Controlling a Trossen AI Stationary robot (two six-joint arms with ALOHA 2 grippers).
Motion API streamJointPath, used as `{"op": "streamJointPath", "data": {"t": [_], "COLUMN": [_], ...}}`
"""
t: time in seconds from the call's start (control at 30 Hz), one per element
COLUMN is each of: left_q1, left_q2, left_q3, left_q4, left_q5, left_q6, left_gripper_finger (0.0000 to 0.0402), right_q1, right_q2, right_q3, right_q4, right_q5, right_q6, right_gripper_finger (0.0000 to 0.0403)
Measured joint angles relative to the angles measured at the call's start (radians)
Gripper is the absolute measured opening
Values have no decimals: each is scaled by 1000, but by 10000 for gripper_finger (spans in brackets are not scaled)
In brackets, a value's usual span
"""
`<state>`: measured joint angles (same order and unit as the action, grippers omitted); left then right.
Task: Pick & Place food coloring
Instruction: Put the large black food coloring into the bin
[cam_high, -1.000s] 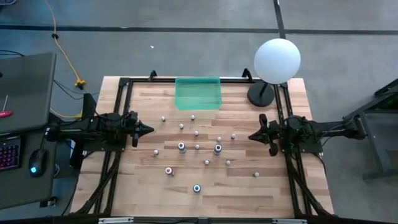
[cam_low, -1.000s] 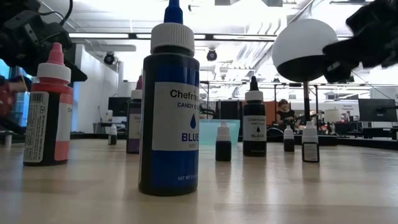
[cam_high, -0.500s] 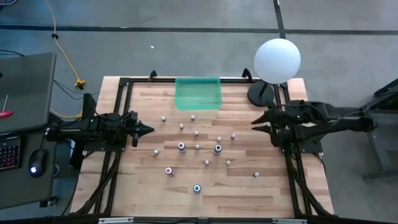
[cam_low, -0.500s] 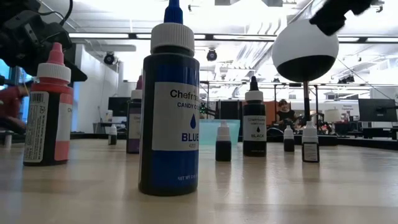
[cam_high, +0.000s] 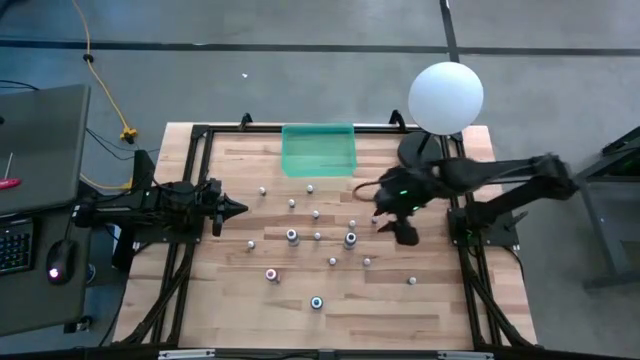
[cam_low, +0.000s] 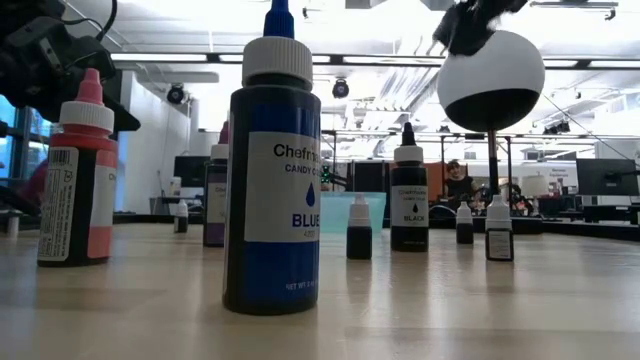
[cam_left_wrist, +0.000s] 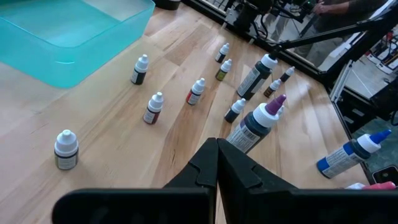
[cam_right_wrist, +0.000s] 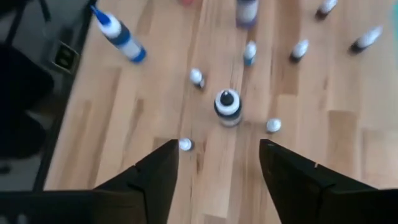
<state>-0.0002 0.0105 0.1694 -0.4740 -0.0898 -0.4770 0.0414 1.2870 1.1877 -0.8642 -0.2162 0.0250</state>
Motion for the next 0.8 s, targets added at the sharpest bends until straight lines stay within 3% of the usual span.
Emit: {"op": "streamJointPath", "data": {"t": [0.2,0.4,0.8], "left_q1": [0,0,0], "left_q2": [0,0,0], "left_q3": [0,0,0], "left_q4": [0,0,0], "left_q5": [0,0,0], "left_q6": [0,0,0], "left_gripper_finger": [0,0,0], "right_q1": [0,17,27], "right_q2": [182,312,357], "right_q3": [2,2,2], "right_q4": [16,115,235], "right_q5": [-7,-11,35], "right_q6": [19,19,79], "right_gripper_finger": [253,259,260]}}
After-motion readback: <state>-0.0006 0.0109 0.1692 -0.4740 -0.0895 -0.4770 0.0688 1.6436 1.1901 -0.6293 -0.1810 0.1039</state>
